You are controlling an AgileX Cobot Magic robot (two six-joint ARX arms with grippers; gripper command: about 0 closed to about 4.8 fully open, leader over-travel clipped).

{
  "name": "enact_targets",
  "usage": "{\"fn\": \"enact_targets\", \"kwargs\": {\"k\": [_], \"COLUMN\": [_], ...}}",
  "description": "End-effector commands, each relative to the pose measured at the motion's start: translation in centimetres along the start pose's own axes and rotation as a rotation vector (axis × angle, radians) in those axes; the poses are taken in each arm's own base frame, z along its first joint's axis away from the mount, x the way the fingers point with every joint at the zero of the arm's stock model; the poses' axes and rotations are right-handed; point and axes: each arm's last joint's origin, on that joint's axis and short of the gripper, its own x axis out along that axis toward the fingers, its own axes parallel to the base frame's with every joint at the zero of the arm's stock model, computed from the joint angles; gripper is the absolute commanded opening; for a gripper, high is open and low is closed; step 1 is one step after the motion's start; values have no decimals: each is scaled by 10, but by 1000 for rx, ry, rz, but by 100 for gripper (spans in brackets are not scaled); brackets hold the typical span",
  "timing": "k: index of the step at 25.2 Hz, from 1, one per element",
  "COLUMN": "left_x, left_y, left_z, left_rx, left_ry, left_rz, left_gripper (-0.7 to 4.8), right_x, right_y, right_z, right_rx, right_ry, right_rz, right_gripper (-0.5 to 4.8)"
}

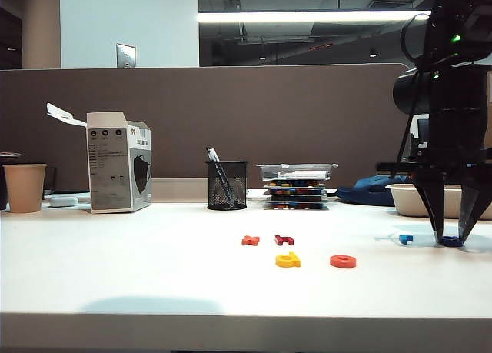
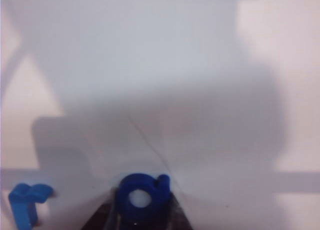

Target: Select the appropriate letters from the row of letter magnets placed on the table to arrange into the word "dog".

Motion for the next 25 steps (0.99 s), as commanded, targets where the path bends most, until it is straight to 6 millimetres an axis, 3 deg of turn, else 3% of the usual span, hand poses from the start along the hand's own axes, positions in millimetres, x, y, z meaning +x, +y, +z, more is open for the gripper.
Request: {"fn": "enact_targets", "kwargs": {"k": [1, 6, 9, 25], "left_x": [-1, -1, -1, -1], "left_y": [0, 0, 0, 0], "left_z": [1, 1, 1, 1], "left_rx": [-4, -4, -4, -4], "left_ry": [-9, -9, -9, -9], "left_rz": [-5, -5, -5, -5], "left_gripper": [-5, -5, -5, -5], "right_x": [5, 5, 5, 4], "right_y": [1, 1, 1, -1], "right_z": [-1, -1, -1, -5], "right_rx": [1, 0, 0, -4], "right_ry": [18, 16, 15, 60], "right_rz": [0, 1, 1, -12], "right_gripper": [112, 111, 44, 44]}}
